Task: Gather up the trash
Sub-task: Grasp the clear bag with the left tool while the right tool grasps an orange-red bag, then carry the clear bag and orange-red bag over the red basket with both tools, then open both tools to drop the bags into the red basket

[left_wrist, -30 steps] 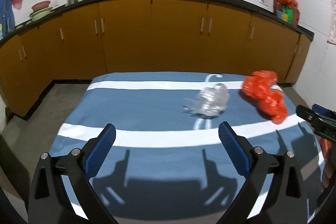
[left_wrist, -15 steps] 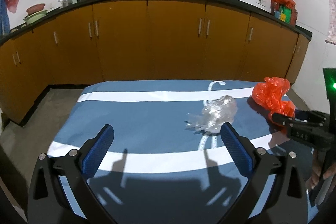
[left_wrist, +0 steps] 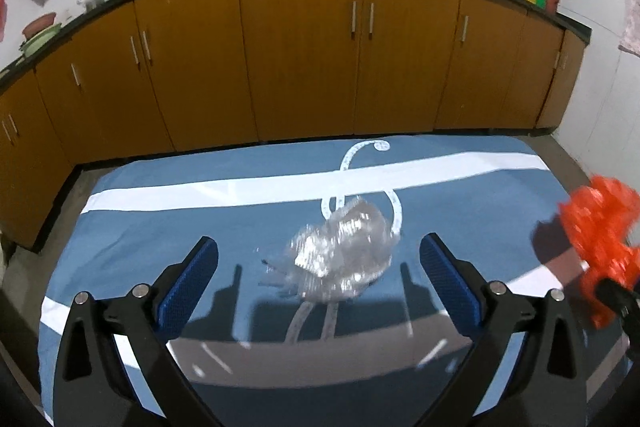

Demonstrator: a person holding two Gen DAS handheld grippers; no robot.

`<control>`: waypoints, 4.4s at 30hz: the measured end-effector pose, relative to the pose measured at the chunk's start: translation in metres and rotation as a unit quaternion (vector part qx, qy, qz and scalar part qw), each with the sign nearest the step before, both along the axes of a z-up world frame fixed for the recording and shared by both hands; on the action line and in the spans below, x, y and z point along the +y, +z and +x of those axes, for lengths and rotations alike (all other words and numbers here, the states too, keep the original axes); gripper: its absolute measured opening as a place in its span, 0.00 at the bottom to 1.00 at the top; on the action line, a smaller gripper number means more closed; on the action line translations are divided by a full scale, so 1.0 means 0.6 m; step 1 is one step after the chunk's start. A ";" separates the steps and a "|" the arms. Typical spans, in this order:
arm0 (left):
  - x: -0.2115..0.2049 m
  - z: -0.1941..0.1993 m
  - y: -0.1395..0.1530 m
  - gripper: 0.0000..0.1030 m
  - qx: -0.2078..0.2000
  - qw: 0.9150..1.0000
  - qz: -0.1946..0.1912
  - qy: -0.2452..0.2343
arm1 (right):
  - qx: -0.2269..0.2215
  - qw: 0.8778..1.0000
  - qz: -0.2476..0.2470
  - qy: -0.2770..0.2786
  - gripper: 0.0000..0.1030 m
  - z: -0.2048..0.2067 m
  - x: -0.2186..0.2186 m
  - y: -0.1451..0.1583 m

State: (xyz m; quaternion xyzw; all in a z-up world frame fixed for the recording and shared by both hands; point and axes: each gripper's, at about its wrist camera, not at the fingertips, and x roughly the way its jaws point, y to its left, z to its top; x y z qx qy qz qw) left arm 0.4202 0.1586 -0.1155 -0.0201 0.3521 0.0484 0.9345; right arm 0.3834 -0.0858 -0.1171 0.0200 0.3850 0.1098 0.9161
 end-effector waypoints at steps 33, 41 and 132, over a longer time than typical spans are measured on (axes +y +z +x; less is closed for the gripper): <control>-0.164 -0.211 0.154 0.29 -0.043 0.990 -0.035 -0.128 | -0.082 0.991 0.020 -0.104 0.41 -0.249 -0.218 0.154; -0.264 -0.257 0.193 0.29 -0.057 0.979 -0.047 -0.191 | -0.097 0.984 0.004 -0.147 0.41 -0.309 -0.302 0.181; -0.456 -0.241 0.096 0.81 0.009 0.953 -0.082 -0.290 | -0.114 0.962 0.014 -0.247 0.93 -0.354 -0.506 0.116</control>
